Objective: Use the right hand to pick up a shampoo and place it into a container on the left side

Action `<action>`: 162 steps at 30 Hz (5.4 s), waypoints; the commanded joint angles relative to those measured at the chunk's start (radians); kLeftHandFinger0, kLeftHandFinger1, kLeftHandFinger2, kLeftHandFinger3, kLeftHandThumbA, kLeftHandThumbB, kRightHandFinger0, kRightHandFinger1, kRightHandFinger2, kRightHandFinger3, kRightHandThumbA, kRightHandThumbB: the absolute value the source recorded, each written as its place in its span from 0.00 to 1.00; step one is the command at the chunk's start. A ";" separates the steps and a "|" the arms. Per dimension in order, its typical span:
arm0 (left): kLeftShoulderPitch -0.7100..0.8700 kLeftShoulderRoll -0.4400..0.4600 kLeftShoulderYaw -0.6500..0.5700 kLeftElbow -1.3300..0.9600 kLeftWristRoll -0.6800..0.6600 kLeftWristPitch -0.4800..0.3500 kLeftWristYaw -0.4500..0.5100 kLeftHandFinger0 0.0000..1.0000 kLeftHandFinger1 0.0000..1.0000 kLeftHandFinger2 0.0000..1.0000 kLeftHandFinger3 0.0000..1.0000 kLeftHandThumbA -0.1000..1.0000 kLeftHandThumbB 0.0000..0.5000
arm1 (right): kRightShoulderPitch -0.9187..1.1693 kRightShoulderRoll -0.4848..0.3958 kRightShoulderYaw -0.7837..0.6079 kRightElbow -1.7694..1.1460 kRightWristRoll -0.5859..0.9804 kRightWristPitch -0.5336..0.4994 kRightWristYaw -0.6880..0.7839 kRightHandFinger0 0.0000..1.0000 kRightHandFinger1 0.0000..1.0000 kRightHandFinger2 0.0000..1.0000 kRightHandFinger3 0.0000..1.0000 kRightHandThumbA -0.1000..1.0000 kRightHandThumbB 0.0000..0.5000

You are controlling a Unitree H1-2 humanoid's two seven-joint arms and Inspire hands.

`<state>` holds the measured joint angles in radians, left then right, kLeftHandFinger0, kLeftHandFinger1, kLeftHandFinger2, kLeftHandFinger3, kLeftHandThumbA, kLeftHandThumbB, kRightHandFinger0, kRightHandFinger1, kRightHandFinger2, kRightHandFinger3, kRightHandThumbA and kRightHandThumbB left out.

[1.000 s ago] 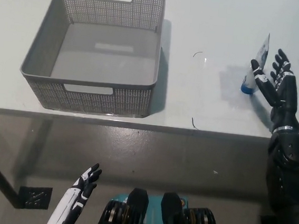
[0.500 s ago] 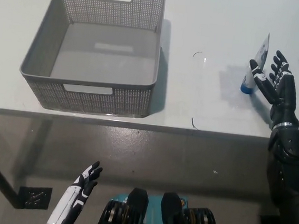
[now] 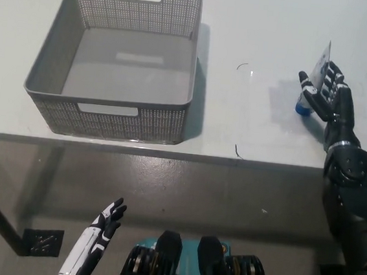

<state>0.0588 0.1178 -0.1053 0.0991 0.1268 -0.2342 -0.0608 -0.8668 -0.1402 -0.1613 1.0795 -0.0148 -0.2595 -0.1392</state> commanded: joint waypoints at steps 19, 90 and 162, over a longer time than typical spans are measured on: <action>-0.014 0.007 -0.004 -0.026 -0.005 -0.034 -0.011 1.00 1.00 1.00 1.00 1.00 0.47 | -0.187 0.051 0.029 0.195 -0.032 0.011 -0.304 0.12 0.24 0.43 0.37 0.00 0.51; -0.078 0.025 -0.009 -0.024 0.004 0.008 -0.041 1.00 1.00 1.00 1.00 1.00 0.45 | -0.385 0.446 0.307 0.143 -0.160 -0.125 -0.341 0.00 0.35 0.75 0.80 0.00 0.27; -0.076 0.021 -0.001 -0.010 0.011 0.002 -0.034 1.00 1.00 1.00 1.00 1.00 0.45 | 0.749 0.114 0.257 -1.246 0.154 -0.067 0.032 1.00 1.00 1.00 1.00 1.00 0.57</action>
<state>-0.0246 0.1364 -0.1108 0.1241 0.1424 -0.2102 -0.0985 -0.1945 -0.0227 0.0960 -0.1237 0.0259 -0.2641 -0.1846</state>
